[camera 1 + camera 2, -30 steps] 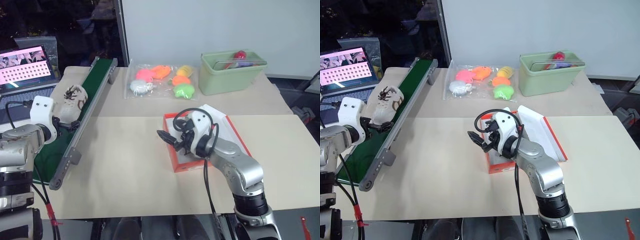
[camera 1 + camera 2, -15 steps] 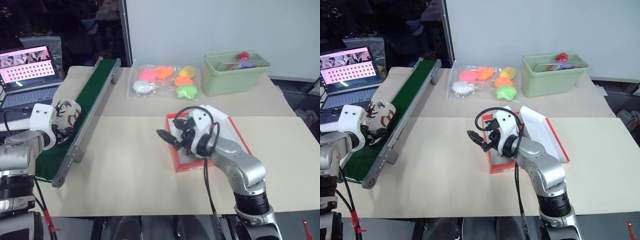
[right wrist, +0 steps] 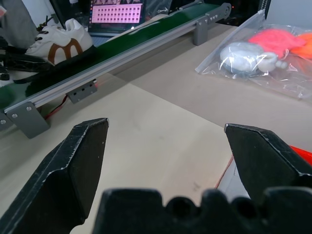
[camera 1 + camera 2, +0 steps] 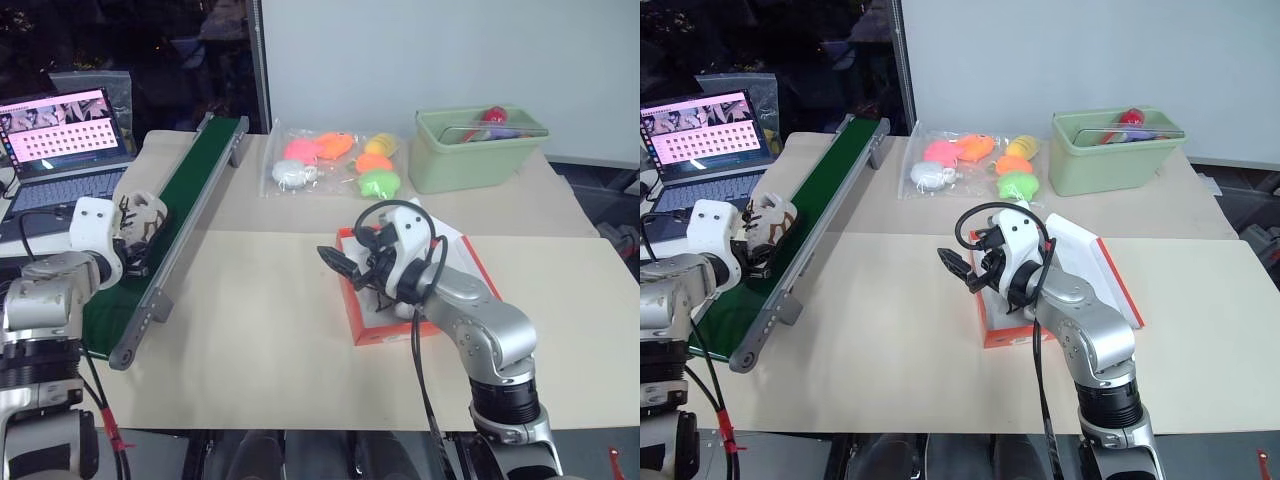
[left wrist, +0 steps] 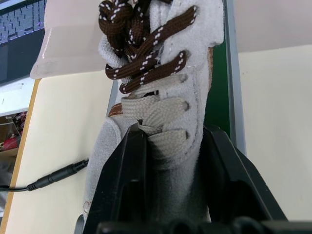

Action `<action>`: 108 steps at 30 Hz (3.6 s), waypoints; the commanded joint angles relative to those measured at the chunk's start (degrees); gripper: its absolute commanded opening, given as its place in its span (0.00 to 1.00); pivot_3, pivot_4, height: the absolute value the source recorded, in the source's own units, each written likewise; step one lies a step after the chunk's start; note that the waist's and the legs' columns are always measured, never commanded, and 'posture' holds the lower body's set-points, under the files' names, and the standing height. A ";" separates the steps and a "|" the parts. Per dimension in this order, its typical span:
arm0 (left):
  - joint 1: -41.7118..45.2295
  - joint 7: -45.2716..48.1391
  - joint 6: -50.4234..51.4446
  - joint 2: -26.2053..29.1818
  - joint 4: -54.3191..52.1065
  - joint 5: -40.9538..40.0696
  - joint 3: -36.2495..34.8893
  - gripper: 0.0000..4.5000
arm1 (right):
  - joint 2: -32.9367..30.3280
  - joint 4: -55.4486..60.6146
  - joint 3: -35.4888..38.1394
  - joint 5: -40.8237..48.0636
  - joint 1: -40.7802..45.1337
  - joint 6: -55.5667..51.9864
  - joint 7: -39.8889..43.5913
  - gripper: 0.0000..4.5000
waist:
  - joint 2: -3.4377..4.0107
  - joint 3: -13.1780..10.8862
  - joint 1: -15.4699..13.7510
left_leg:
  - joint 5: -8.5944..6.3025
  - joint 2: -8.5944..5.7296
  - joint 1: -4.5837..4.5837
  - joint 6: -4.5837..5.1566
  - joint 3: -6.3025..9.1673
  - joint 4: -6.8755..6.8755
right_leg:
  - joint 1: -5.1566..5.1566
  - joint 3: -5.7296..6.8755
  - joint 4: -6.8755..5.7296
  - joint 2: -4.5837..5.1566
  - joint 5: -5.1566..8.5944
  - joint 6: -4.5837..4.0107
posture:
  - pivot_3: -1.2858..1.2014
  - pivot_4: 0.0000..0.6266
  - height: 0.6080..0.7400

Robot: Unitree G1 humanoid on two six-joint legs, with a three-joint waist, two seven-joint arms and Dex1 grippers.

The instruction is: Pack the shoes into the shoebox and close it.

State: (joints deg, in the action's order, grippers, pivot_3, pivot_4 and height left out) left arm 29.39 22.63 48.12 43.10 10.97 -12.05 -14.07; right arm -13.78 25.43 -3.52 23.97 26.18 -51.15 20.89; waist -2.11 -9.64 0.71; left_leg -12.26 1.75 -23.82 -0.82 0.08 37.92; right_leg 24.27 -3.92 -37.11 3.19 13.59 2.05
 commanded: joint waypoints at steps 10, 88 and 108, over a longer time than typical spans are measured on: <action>3.30 -12.36 -18.62 -16.53 -19.33 3.46 3.35 0.33 | 16.95 -7.68 21.03 18.93 10.06 -10.02 -13.68 1.00 | -0.07 0.03 0.34 | -0.01 0.04 -0.38 0.00 0.02 -0.01 | 0.24 0.00 -0.09 0.08 -0.14 -0.03 | 0.52 0.24 0.92; 8.42 0.93 -4.94 -30.48 -29.90 -12.98 19.40 0.32 | 13.22 -15.43 20.14 40.38 12.38 -5.97 -29.49 0.17 | 0.09 -0.01 1.84 | 0.01 0.02 -0.38 0.03 0.04 0.02 | 0.14 -0.04 0.31 -0.06 -0.12 0.05 | 0.52 0.24 0.92; 3.90 1.99 -4.81 -30.11 -31.83 -13.37 18.07 0.76 | 10.77 -17.06 24.42 38.24 15.60 0.62 -32.10 0.13 | 0.10 -0.02 1.81 | 0.01 0.02 -0.38 0.03 0.04 0.02 | 0.14 -0.04 0.32 -0.06 -0.12 0.05 | 0.52 0.24 0.92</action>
State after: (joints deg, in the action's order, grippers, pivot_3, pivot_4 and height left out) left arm 34.18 23.73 43.97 13.08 -17.87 -24.21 3.60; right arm -0.98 7.85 18.89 63.47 38.79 -54.04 -11.50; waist -2.01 -9.65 2.52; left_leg -12.25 1.76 -24.20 -0.79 0.12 37.94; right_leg 24.41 -3.96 -36.80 3.14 13.47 2.09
